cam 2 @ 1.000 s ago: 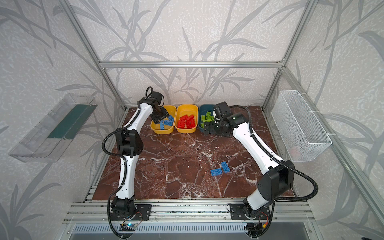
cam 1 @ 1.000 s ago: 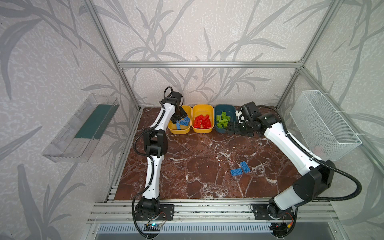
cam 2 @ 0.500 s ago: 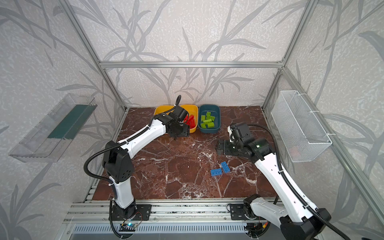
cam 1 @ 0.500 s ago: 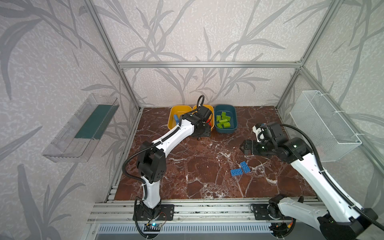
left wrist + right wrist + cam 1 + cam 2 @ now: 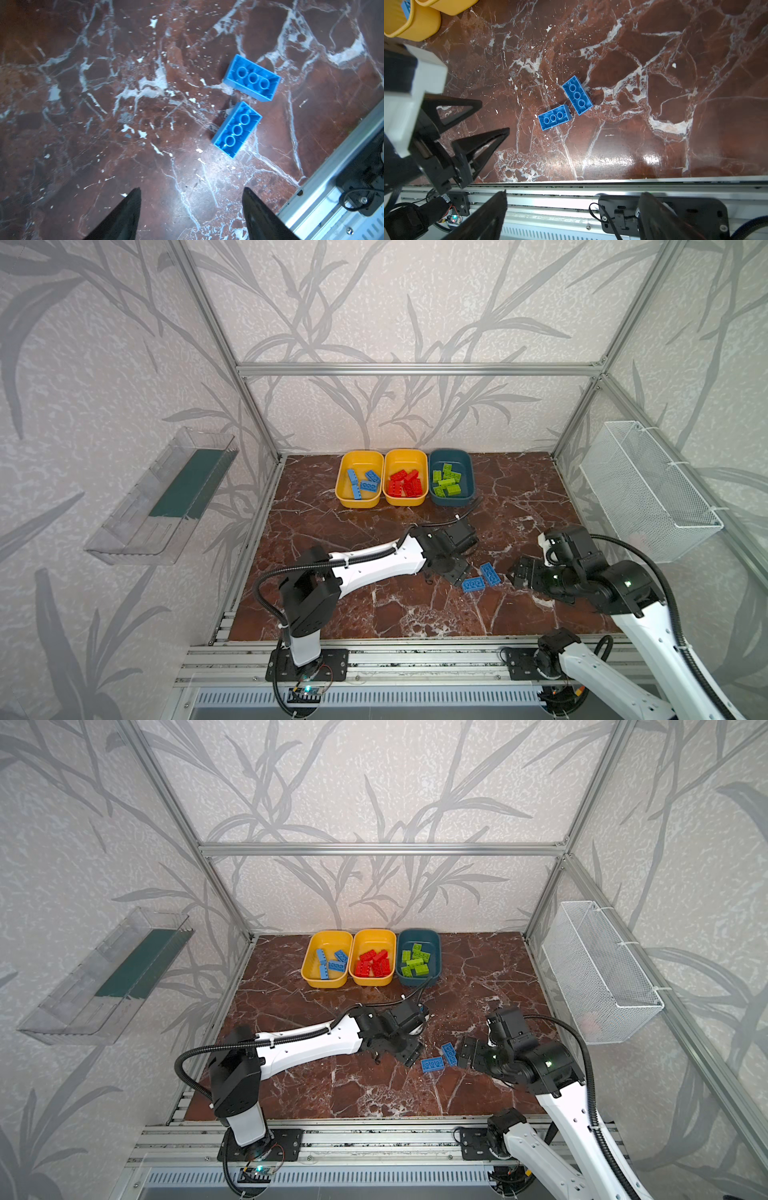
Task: Sort the legos into containers by color
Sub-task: 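Move the left gripper back to the two blue bricks and grasp one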
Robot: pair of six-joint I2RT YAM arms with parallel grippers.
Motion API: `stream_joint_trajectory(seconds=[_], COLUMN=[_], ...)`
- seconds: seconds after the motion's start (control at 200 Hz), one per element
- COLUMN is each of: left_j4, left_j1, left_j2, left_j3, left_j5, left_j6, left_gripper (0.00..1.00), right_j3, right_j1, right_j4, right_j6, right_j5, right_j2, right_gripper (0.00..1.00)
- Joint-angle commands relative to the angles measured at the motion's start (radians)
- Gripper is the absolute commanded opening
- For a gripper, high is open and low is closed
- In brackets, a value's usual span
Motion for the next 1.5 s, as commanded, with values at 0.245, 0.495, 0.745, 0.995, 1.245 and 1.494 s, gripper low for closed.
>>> stream_joint_trajectory(seconds=[0.245, 0.495, 0.745, 0.995, 1.245, 1.494], left_j4=[0.094, 0.126, 0.132, 0.151, 0.134, 0.113], left_j1=[-0.087, -0.097, -0.093, -0.081, -0.079, -0.072], left_j2=[0.095, 0.189, 0.258, 0.306, 0.346, 0.367], left_j3=[0.029, 0.073, 0.117, 0.134, 0.164, 0.167], left_j5=[-0.004, 0.024, 0.030, 0.048, 0.032, 0.011], left_j6=[0.157, 0.203, 0.231, 0.227, 0.231, 0.243], left_gripper=[0.77, 0.77, 0.76, 0.73, 0.50, 0.20], right_j3=[0.025, 0.055, 0.083, 0.086, 0.101, 0.093], right_j1=[-0.057, -0.107, -0.140, -0.191, -0.240, -0.296], right_j4=[-0.070, -0.084, -0.105, -0.111, -0.121, -0.116], right_j6=[0.064, 0.060, 0.035, 0.005, -0.012, -0.069], right_j5=[-0.108, -0.160, -0.155, -0.179, -0.189, -0.227], right_j2=[-0.021, -0.010, 0.004, 0.015, 0.026, 0.036], right_gripper=[0.99, 0.99, 0.99, 0.99, 0.99, 0.99])
